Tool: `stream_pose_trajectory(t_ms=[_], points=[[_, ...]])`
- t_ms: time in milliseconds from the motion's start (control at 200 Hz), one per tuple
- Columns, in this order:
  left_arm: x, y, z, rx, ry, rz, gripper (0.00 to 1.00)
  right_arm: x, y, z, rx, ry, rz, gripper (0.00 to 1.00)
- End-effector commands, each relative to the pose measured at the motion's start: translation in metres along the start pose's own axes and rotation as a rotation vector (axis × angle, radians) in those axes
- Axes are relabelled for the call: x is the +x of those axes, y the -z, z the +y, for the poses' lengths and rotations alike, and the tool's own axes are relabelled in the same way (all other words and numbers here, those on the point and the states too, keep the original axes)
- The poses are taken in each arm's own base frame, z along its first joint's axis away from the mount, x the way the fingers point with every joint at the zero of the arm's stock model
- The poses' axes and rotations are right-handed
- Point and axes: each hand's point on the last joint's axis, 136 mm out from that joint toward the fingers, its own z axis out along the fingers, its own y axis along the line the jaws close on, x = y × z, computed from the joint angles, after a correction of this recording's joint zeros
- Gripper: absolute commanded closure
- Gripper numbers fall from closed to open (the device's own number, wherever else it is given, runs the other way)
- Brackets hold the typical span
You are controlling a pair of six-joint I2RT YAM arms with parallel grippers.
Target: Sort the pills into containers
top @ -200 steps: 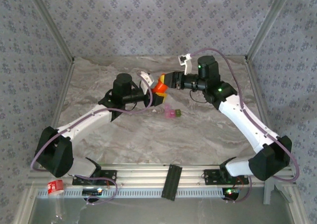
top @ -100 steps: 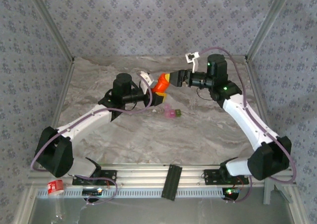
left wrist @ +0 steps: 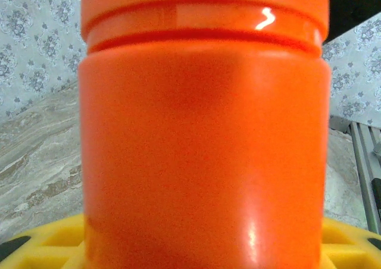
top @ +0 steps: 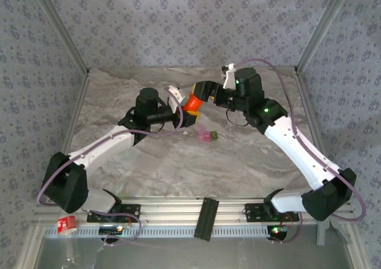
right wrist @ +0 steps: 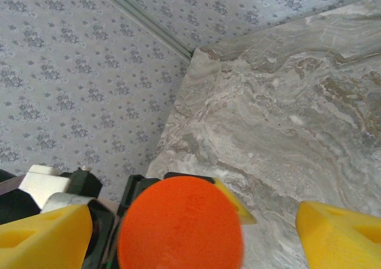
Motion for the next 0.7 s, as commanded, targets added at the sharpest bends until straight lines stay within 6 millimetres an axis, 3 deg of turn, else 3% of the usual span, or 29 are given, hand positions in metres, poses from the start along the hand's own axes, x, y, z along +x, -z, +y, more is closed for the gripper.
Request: stream_pose_trajectory(t_ms=[0,190,420,545,695], points=[[-0.032,0.006,-0.003,0.001,-0.05,-0.074,1.0,-0.005,-0.003,0.005,0.036,0.015,-0.017,0.11],[-0.033,0.007,-0.004,0.002,-0.053,-0.076,1.0,0.004,-0.009,0.006,0.032,0.025,0.011,0.21],[-0.034,0.007,-0.004,0.001,-0.056,-0.078,1.0,0.01,-0.005,0.004,0.013,0.063,0.026,0.47],[-0.036,0.008,-0.005,0.004,-0.058,-0.08,1.0,0.006,-0.004,0.0,-0.067,0.154,0.026,0.51],[-0.036,0.01,-0.008,0.014,-0.06,-0.079,1.0,0.01,0.004,0.012,-0.36,0.365,0.069,0.5]])
